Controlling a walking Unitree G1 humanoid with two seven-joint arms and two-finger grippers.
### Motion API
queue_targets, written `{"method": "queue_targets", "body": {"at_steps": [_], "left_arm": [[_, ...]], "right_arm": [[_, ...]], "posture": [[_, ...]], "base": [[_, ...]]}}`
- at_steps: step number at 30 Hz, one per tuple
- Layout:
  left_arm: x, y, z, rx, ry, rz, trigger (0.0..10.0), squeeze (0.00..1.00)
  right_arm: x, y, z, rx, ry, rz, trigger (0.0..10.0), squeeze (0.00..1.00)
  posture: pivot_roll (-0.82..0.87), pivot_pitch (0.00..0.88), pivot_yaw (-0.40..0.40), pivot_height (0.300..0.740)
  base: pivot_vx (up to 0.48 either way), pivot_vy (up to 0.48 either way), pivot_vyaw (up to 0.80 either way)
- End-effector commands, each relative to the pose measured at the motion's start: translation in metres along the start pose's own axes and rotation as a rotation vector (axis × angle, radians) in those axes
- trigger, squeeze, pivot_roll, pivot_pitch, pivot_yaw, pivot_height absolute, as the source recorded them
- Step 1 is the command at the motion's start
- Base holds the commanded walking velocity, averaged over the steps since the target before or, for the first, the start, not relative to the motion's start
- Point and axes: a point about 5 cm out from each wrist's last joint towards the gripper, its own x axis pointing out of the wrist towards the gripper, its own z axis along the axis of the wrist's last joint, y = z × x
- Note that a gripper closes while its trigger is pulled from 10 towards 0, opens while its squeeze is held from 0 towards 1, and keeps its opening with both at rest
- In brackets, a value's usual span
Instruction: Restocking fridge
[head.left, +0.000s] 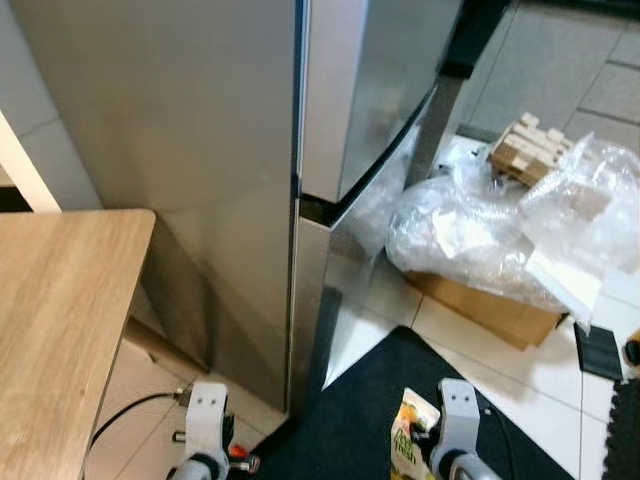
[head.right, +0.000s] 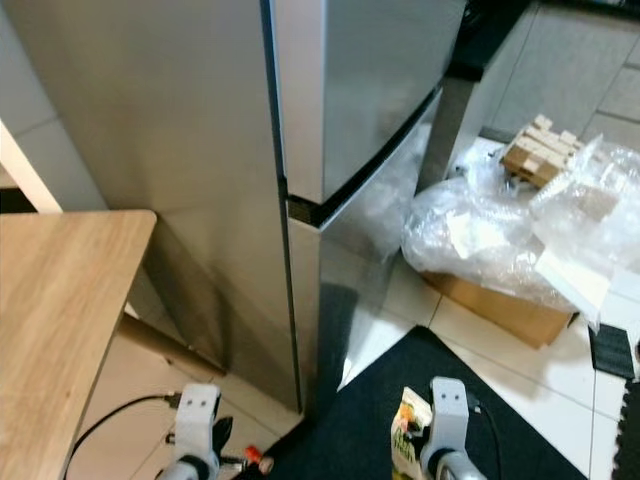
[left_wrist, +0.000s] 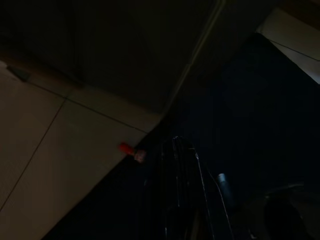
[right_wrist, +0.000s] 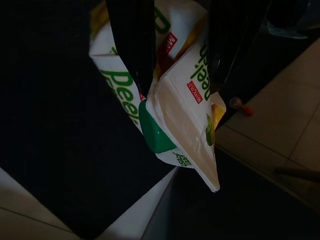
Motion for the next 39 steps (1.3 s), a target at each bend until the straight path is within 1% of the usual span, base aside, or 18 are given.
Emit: {"method": "queue_targets", "body": {"at_steps": [1,6,10,16,17,18,22,25,27,28,29,31,32,33,34,35,37,39], "left_arm": [[-0.003,-0.001,-0.005,0.013,0.014,-0.014,10.0,0.0],[-0.004,-0.001,-0.005,0.002,0.002,-0.012,10.0,0.0],[-0.005,0.001,-0.006,-0.008,-0.003,0.024,10.0,0.0],[-0.007,0.007,-0.003,-0.013,-0.045,0.082,10.0,0.0],[-0.009,0.011,-0.003,-0.016,-0.06,0.103,10.0,0.0],[-0.009,0.011,-0.003,-0.016,-0.06,0.103,10.0,0.0],[-0.017,0.03,0.007,-0.009,-0.172,0.186,10.0,0.0],[-0.019,0.033,0.009,-0.008,-0.189,0.199,10.0,0.0],[-0.023,0.043,0.015,-0.016,-0.245,0.208,10.0,0.0],[-0.023,0.043,0.015,-0.016,-0.245,0.208,10.0,0.0],[-0.025,0.044,0.02,-0.025,-0.281,0.163,10.0,0.0],[-0.027,0.041,0.03,0.027,-0.334,0.021,10.0,0.0],[-0.027,0.04,0.033,0.078,-0.343,-0.03,10.0,0.0],[-0.027,0.04,0.033,0.078,-0.343,-0.03,10.0,0.0],[-0.027,0.039,0.037,0.122,-0.35,-0.063,10.0,0.0],[-0.027,0.039,0.04,0.135,-0.36,-0.083,10.0,0.0],[-0.025,0.038,0.047,0.122,-0.379,-0.135,10.0,0.0],[-0.024,0.033,0.057,0.111,-0.39,-0.245,10.0,0.0]], "right_arm": [[-0.002,-0.004,-0.003,-0.005,0.009,-0.01,10.0,0.0],[-0.002,-0.004,-0.004,-0.006,0.011,-0.01,10.0,0.0],[-0.003,-0.004,-0.005,-0.006,0.012,-0.01,10.0,0.0],[-0.004,-0.004,-0.008,-0.014,0.02,-0.004,10.0,0.0],[-0.004,-0.004,-0.008,-0.016,0.022,-0.003,10.0,0.0],[-0.004,-0.004,-0.008,-0.016,0.022,-0.003,10.0,0.0],[-0.005,-0.005,-0.009,-0.024,0.025,0.001,10.0,0.0],[-0.005,-0.005,-0.009,-0.025,0.025,0.001,10.0,0.0],[-0.005,-0.005,-0.009,-0.028,0.023,0.003,10.0,0.0],[-0.005,-0.005,-0.009,-0.028,0.023,0.003,10.0,0.0],[-0.005,-0.006,-0.008,-0.03,0.022,0.004,10.0,0.0],[-0.004,-0.006,-0.007,-0.035,0.02,0.008,10.0,0.0],[-0.005,-0.006,-0.007,-0.037,0.02,0.008,10.0,0.0],[-0.005,-0.006,-0.007,-0.037,0.02,0.008,10.0,0.0],[-0.005,-0.006,-0.007,-0.039,0.021,0.009,10.0,0.0],[-0.005,-0.007,-0.007,-0.043,0.02,0.012,10.0,0.0],[-0.005,-0.006,-0.006,-0.053,0.019,0.02,10.0,0.0],[-0.004,-0.006,-0.006,-0.056,0.016,0.028,10.0,0.0]], "posture": [[-0.09,0.051,-0.044,0.74],[-0.09,0.061,-0.047,0.74],[-0.09,0.064,-0.047,0.74],[-0.08,0.079,-0.056,0.74],[-0.08,0.083,-0.059,0.74],[-0.08,0.083,-0.059,0.74],[-0.08,0.085,-0.061,0.74],[-0.08,0.086,-0.062,0.74],[-0.08,0.09,-0.064,0.74],[-0.08,0.09,-0.064,0.74],[-0.08,0.092,-0.066,0.74],[-0.08,0.093,-0.068,0.74],[-0.07,0.096,-0.07,0.74],[-0.07,0.096,-0.07,0.74],[-0.07,0.096,-0.07,0.74],[-0.07,0.096,-0.07,0.74],[-0.06,0.097,-0.078,0.74],[-0.06,0.099,-0.082,0.74]], "base": [[0.0,-0.48,0.0],[0.0,-0.48,0.0],[0.0,0.0,0.0],[0.0,0.0,0.0],[0.0,0.0,0.0],[0.0,0.0,0.0],[0.0,0.0,0.0],[0.0,0.0,0.0],[0.0,0.0,0.0],[0.0,0.0,0.0],[0.0,0.0,0.0],[0.0,0.0,0.0],[0.0,0.0,0.0],[0.0,0.0,0.0],[0.0,0.0,0.0],[0.0,0.0,0.0],[0.0,0.0,0.0],[0.0,0.0,0.0]]}}
